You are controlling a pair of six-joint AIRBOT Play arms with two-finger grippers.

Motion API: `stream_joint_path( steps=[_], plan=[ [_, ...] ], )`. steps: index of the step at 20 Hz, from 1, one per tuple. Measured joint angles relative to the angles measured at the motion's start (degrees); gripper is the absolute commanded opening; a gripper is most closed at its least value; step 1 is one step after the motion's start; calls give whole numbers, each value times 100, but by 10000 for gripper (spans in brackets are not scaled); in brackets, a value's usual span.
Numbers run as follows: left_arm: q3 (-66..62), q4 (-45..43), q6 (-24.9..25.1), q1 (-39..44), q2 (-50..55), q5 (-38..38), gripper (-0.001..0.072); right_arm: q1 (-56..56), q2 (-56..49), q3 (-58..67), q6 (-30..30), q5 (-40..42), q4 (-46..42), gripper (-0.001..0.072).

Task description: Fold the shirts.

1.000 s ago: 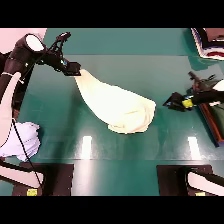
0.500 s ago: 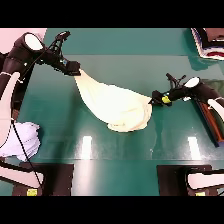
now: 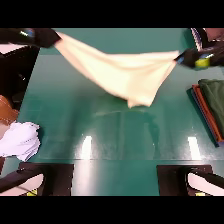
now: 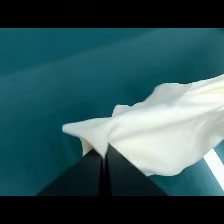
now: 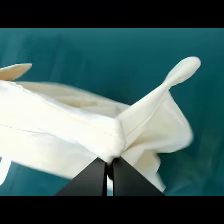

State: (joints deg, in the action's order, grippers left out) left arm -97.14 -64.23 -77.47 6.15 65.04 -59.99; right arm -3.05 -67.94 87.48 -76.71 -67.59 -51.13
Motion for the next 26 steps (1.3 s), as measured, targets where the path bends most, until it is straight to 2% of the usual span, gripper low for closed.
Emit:
stream_joint_path(
  steps=[7,10,13,17,19,22,25,26],
  plan=[
    [-2,7,-17,2,-2146,879,21,688,1534,1427,57,-632,24,22],
    [0,37,-22,4,-2507,1084,22,1099,1849,1799,57,-715,50,21],
    [2,-11,-24,7,-2435,1029,21,1333,1838,2055,-17,-811,39,21],
    [13,-450,-70,4,-1578,509,23,1010,1137,2203,-278,-1176,-120,21],
    [11,-651,-168,2,-890,214,23,551,529,2229,-424,-1335,-573,21],
    [11,-800,-286,0,339,-157,23,-140,-634,2247,-592,-1513,-1384,23],
    [13,-905,-330,-11,1519,-306,26,-584,-1851,2253,-669,-1561,-1679,24],
    [13,-903,-339,-31,1873,-308,176,-695,-2229,2256,-680,-1545,-1735,25]
  ],
)
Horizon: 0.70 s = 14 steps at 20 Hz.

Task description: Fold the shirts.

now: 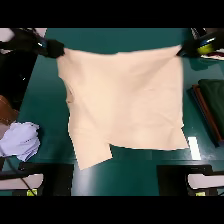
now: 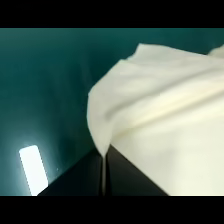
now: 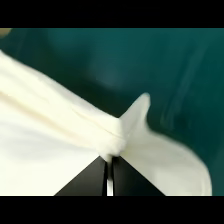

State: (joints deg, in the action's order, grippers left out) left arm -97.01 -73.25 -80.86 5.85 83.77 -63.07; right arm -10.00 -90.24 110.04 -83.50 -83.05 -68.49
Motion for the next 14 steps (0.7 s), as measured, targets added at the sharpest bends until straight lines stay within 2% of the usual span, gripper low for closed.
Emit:
stream_joint_path(
  steps=[1,2,3,6,10,11,12,14],
  plan=[
    [0,0,-7,-33,293,9,483,-66,-313,2,-11,57,-22,28],
    [0,-2,-46,-87,542,52,571,-107,-612,4,-22,131,-33,153],
    [0,7,-125,-149,728,72,543,-122,-833,4,-31,188,4,399],
    [-20,103,-313,-437,1005,-24,543,-4,-1255,7,-33,306,616,408],
    [125,385,-199,-946,868,-942,542,424,-1204,-11,192,-9,1547,407],
    [308,407,-149,-1047,732,-1104,542,540,-1080,-90,278,-144,1681,406],
    [614,428,-111,-1126,520,-1176,542,632,-918,-234,343,-258,1770,375],
    [1493,459,-81,-1185,35,-1255,542,800,-483,-721,487,-446,1921,373]
  ],
)
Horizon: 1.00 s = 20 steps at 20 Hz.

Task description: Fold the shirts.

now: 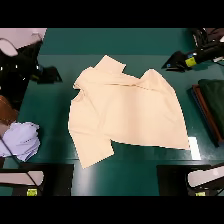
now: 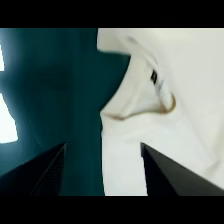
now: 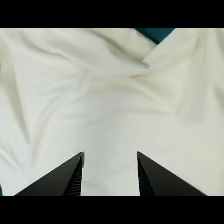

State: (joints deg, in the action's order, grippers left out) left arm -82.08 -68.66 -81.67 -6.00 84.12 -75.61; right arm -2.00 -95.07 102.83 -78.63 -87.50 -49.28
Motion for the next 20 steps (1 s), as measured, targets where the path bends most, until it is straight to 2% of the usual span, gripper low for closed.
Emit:
stream_joint_path(
  steps=[5,9,17,20],
  plan=[
    [2736,280,-42,-57,-1443,431,542,442,1377,-1735,168,11,136,373],
    [4232,807,-55,-70,-2151,756,542,680,2328,-2870,214,363,162,373],
    [5101,1460,168,-55,-2415,1285,541,776,3158,-3698,227,713,166,373],
    [5178,1541,225,284,-2430,1491,537,776,3206,-3746,227,745,170,373]
  ],
)
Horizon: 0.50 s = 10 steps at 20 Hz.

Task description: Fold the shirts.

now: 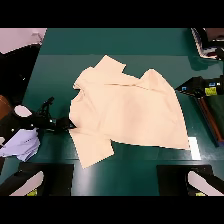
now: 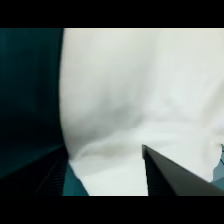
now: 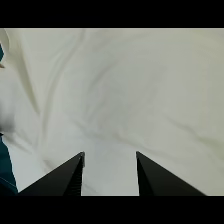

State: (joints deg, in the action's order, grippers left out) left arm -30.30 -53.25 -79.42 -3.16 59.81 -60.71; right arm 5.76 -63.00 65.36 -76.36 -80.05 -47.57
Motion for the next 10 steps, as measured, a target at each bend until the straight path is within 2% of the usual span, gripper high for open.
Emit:
stream_joint_path(
  steps=[2,3,7,10],
  plan=[
    [37,-17,7,326,2,195,123,7,13,-13,0,2,-4,373],
    [44,-76,15,437,4,254,23,20,20,-15,0,4,-9,373],
    [-168,-68,20,640,-2,262,22,372,33,-31,-2,-308,-92,373],
    [-520,-63,24,693,-2,68,22,903,201,-330,-125,-647,-658,379]
  ],
)
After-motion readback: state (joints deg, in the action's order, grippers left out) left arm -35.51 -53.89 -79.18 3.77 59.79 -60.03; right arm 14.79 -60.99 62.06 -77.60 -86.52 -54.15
